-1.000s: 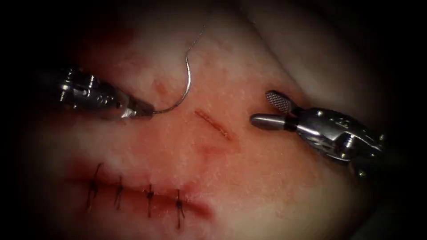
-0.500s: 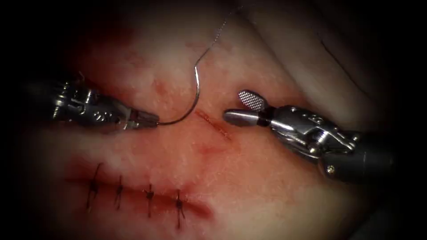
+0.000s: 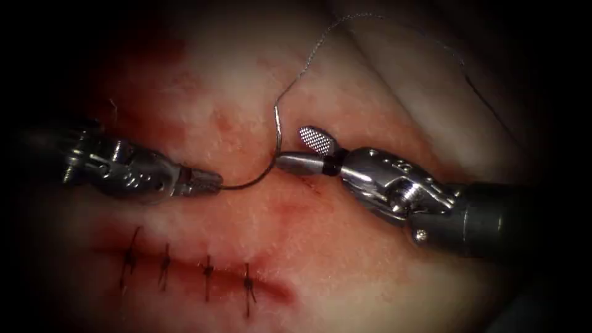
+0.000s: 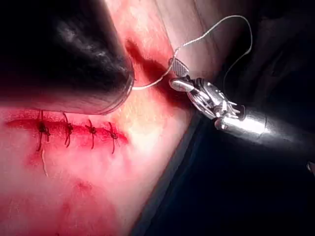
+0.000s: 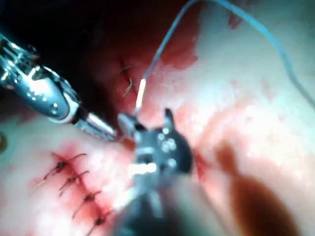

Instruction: Wound Closure

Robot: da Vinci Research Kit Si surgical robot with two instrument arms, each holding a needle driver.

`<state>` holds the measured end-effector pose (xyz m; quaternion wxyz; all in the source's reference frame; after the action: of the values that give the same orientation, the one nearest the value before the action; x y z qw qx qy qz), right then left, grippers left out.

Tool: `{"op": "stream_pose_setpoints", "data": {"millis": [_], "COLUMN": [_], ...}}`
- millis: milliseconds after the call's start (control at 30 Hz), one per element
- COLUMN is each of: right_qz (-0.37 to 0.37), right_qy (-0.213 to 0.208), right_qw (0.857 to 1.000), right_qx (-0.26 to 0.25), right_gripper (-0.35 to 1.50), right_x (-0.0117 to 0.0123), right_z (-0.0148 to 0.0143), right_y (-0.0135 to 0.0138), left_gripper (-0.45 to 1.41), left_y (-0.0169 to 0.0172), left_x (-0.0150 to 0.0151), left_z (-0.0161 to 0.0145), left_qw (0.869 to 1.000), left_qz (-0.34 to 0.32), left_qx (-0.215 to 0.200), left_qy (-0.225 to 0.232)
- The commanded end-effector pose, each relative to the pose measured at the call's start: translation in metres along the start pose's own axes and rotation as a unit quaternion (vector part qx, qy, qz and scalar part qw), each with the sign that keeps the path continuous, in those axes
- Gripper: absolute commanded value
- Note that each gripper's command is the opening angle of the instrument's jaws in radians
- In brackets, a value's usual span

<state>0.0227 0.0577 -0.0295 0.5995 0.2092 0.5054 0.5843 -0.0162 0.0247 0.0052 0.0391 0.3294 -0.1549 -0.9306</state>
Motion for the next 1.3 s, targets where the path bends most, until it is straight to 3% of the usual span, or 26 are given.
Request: {"op": "stream_pose_setpoints", "data": {"millis": [33,300,367,400,567,600,633,733,833,1000,1100,1233,1300], "right_qz": [0.004,0.021,0.030,0.031,0.033,0.027,0.021,0.010,-0.002,-0.030,-0.092,-0.160,-0.209], "right_qy": [0.000,-0.008,-0.013,-0.025,-0.021,-0.020,-0.018,-0.014,-0.012,-0.005,-0.011,-0.015,-0.016], "right_qw": [1.000,1.000,0.999,0.999,0.999,0.999,1.000,1.000,1.000,1.000,0.995,0.986,0.976], "right_qx": [-0.001,0.017,0.022,0.033,0.010,0.009,0.003,-0.001,-0.002,0.002,0.025,0.047,0.061], "right_gripper": [0.64,0.64,0.31,-0.35,-0.35,-0.35,-0.35,-0.35,-0.35,-0.35,-0.35,-0.35,-0.35], "right_x": [-0.0004,-0.0010,-0.0012,-0.0014,-0.0012,-0.0011,-0.0009,-0.0006,-0.0005,-0.0004,-0.0003,-0.0003,-0.0003], "right_z": [0.0007,0.0020,0.0024,0.0023,0.0018,0.0017,0.0014,0.0011,0.0010,0.0010,0.0008,0.0006,0.0006], "right_y": [0.0001,-0.0010,-0.0013,-0.0015,-0.0012,-0.0011,-0.0009,-0.0006,-0.0005,-0.0006,-0.0007,-0.0008,-0.0010], "left_gripper": [-0.35,-0.35,-0.35,-0.35,-0.35,-0.28,0.03,0.24,0.41,0.61,0.75,0.72,0.71], "left_y": [0.0004,0.0008,0.0008,0.0008,0.0006,0.0005,0.0003,0.0000,-0.0003,-0.0002,-0.0014,-0.0036,-0.0051], "left_x": [0.0003,0.0011,0.0012,0.0013,0.0013,0.0014,0.0014,0.0015,0.0016,0.0013,0.0017,0.0023,0.0026], "left_z": [0.0006,0.0009,0.0009,0.0009,0.0007,0.0007,0.0006,0.0007,0.0002,0.0003,-0.0001,-0.0003,-0.0004], "left_qw": [1.000,1.000,1.000,1.000,1.000,1.000,1.000,0.999,0.985,0.969,0.956,0.938,0.921], "left_qz": [0.002,0.009,0.012,0.012,0.011,0.011,0.011,-0.009,-0.111,-0.182,-0.235,-0.295,-0.330], "left_qx": [0.001,-0.003,-0.002,-0.003,-0.005,-0.006,-0.010,-0.024,-0.109,-0.149,-0.161,-0.170,-0.193], "left_qy": [0.002,0.008,0.009,0.010,0.012,0.015,0.020,0.040,0.071,0.073,0.072,0.068,0.068]}}
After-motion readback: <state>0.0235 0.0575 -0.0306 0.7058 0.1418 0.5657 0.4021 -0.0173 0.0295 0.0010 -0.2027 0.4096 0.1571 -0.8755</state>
